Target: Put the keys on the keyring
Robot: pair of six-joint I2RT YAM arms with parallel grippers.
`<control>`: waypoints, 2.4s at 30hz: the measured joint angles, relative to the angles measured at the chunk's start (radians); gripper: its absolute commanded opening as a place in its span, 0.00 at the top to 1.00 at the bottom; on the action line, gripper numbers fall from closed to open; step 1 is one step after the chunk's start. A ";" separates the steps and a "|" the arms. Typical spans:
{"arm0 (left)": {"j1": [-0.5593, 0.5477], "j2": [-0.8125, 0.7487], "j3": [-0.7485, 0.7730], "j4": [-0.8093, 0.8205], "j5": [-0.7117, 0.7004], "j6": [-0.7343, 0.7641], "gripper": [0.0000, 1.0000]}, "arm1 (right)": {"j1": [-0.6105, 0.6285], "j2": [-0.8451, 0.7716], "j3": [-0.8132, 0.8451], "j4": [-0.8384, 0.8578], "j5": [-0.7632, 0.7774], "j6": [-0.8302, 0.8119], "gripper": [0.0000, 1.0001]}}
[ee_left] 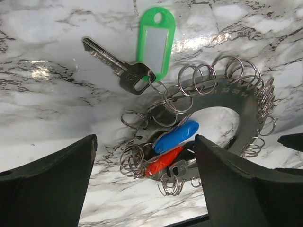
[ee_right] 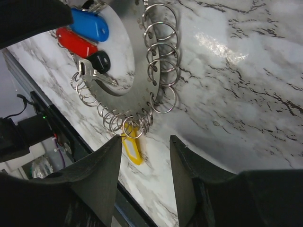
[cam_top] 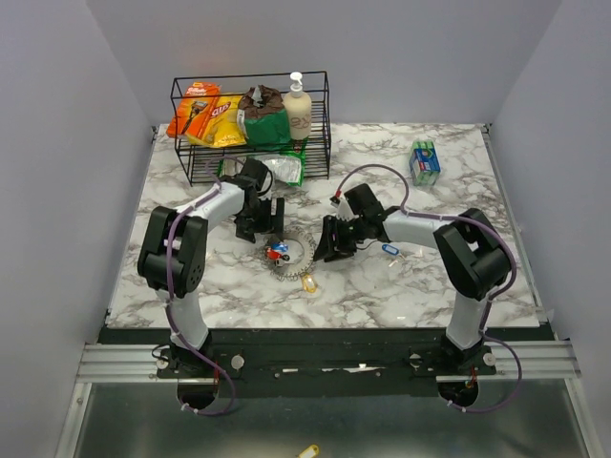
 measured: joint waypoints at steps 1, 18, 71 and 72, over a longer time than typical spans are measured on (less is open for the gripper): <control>-0.004 0.002 -0.001 0.000 0.000 0.000 0.09 | 0.000 0.011 0.002 0.000 -0.003 0.007 0.46; -0.016 -0.050 -0.114 0.097 0.021 -0.017 0.20 | 0.000 0.133 0.121 0.030 -0.050 0.081 0.46; -0.062 -0.404 -0.360 0.096 -0.076 -0.177 0.16 | -0.016 0.018 0.168 -0.059 0.061 -0.103 0.46; -0.062 -0.404 -0.352 0.097 -0.074 -0.174 0.16 | -0.016 0.018 0.164 -0.061 0.063 -0.107 0.46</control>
